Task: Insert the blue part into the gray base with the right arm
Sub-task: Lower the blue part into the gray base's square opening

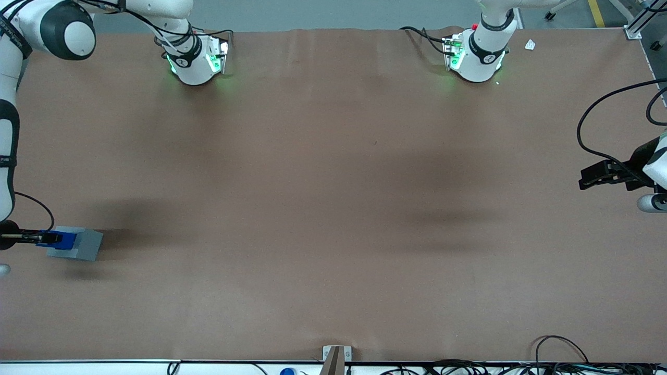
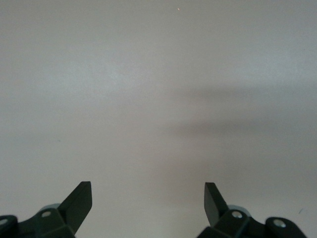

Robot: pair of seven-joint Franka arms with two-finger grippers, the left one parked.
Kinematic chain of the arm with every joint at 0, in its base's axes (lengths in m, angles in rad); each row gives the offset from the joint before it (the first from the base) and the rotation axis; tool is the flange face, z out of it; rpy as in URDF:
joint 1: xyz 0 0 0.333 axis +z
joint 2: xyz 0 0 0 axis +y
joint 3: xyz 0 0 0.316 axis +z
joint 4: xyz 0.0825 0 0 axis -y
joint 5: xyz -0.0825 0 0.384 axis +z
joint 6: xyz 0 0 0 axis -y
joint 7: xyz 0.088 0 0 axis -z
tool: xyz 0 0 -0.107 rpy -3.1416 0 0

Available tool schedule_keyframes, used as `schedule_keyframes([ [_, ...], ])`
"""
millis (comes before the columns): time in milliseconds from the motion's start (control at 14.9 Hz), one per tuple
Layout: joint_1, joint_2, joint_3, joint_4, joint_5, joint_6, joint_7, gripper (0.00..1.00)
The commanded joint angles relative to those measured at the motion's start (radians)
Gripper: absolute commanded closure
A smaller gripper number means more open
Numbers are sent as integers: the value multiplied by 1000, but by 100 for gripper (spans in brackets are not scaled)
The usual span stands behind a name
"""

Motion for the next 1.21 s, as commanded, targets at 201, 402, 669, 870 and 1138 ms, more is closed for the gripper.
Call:
schedule_keyframes([
  [201, -6, -3, 7, -12, -8, -7, 4, 100],
  [402, -9, -2, 7, -10, -23, -4, 1, 100],
  [669, -9, 3, 7, -12, -24, 6, 1, 100],
  [870, -6, 4, 7, -12, -20, 8, 6, 100],
  [1138, -1, 6, 7, -12, -14, 28, 10, 100],
])
